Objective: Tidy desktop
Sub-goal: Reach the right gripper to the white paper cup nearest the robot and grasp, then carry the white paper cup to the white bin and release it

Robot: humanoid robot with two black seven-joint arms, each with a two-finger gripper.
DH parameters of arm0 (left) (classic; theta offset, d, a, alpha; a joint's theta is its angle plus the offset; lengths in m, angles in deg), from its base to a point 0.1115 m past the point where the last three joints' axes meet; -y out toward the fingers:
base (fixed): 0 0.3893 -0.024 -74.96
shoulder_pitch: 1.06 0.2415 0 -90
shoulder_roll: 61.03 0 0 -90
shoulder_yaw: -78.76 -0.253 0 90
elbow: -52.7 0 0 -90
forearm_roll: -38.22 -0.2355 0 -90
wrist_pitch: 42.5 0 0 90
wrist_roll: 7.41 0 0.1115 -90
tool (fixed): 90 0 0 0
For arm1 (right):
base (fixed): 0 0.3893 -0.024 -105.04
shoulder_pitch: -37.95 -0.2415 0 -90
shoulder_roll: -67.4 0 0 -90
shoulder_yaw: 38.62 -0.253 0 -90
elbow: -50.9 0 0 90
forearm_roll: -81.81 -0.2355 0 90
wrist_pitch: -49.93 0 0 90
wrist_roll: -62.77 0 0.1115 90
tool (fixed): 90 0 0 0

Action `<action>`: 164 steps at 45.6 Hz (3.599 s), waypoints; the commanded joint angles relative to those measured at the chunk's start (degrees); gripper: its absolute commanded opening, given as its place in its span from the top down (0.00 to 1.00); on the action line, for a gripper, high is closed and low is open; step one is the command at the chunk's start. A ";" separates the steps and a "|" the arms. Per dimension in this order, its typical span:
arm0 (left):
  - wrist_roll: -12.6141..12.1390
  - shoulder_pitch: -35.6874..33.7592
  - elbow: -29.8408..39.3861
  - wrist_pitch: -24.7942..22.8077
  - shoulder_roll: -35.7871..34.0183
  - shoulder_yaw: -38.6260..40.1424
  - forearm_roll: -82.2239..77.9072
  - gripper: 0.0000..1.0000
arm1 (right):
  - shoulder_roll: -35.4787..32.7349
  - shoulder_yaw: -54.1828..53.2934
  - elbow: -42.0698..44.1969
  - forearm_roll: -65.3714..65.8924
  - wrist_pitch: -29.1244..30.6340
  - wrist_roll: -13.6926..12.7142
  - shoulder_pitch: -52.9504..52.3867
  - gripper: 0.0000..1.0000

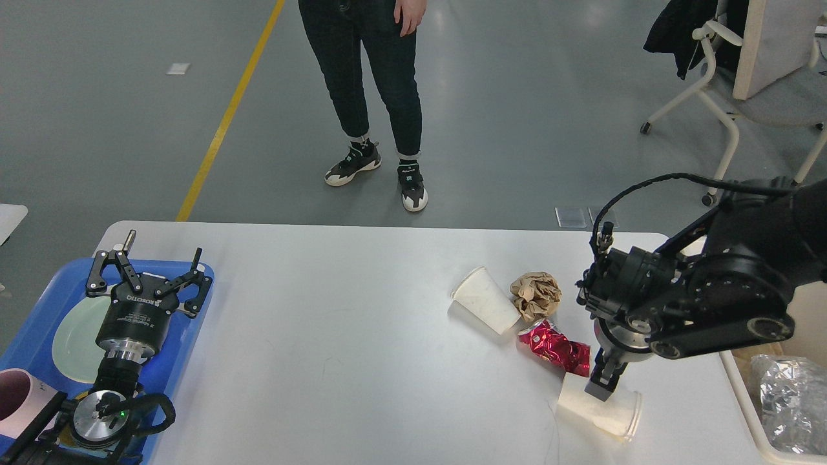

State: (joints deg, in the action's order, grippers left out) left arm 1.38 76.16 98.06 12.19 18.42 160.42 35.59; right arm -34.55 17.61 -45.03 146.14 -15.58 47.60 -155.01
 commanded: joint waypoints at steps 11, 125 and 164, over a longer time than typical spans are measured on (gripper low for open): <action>-0.09 0.04 -0.01 -0.02 0.00 -0.01 0.00 0.03 | 2.81 -0.16 5.48 1.06 -6.47 -0.21 12.87 0.00; -0.09 -0.05 0.08 -0.01 0.00 -0.01 0.00 0.03 | -1.66 4.32 14.46 -17.12 -10.17 0.58 20.97 1.00; -0.09 -0.05 0.08 0.07 0.00 -0.01 0.00 0.03 | -6.50 34.20 1.45 -63.54 12.07 22.20 -29.58 1.00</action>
State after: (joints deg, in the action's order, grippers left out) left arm 1.30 76.11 98.05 12.21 18.43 160.41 35.59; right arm -41.34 48.61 -43.57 82.53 -3.46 68.64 -184.01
